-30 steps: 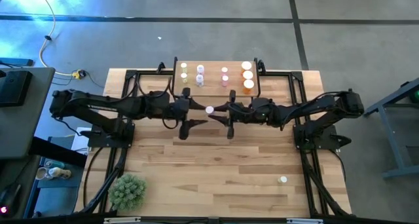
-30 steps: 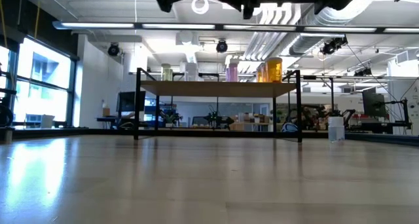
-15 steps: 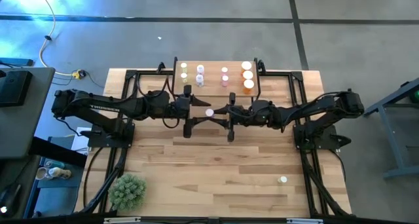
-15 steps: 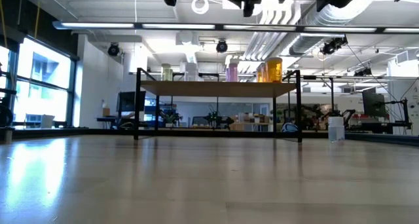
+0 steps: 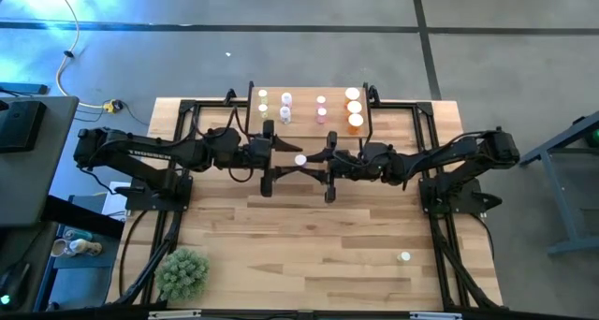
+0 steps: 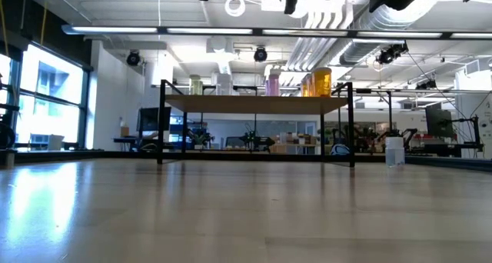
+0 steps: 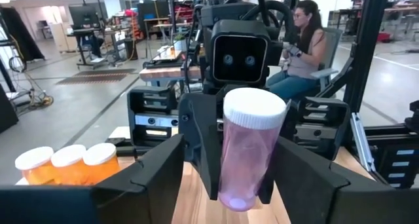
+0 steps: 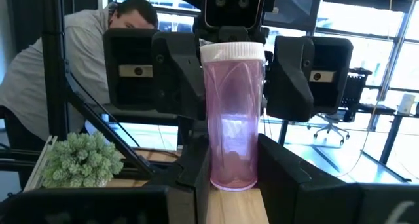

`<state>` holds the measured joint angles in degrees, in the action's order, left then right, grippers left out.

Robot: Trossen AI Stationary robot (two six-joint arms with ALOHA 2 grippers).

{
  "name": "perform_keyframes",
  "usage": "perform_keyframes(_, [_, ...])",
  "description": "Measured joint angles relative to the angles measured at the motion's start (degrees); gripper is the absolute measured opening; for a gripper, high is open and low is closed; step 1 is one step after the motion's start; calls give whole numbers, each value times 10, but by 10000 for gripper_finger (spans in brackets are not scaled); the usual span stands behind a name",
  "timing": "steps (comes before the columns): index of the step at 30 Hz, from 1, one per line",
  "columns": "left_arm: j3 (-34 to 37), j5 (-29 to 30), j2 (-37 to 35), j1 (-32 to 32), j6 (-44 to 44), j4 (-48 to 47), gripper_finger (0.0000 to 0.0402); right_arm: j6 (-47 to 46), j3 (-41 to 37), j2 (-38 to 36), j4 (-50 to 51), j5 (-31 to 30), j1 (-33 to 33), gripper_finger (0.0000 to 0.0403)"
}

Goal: Pick and place medicine bottles onto shelf by color
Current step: Put the pink pill bottle aligned with the other pink pill bottles on the shelf

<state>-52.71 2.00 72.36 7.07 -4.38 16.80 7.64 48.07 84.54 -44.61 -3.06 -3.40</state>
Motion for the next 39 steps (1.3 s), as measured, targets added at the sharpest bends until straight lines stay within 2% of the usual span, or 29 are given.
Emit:
perform_keyframes(10, [0, -2, 0, 0, -8, -1, 144, -1, 0, 0, 0, -4, 0, 90])
perform_keyframes(16, [0, 0, 0, 0, -15, -2, 120, -1, 0, 0, 0, -22, 0, 90])
perform_keyframes(26, [0, 2, 0, 0, -19, -3, 95, -1, 0, 0, 2, -29, 1, 93])
perform_keyframes(34, [0, 2, 0, 0, -18, -5, 91, -12, 0, 0, 9, -30, 1, 95])
perform_keyframes(39, [0, 5, 0, 1, -19, -12, 91, -14, 0, 0, 28, -44, 1, 119])
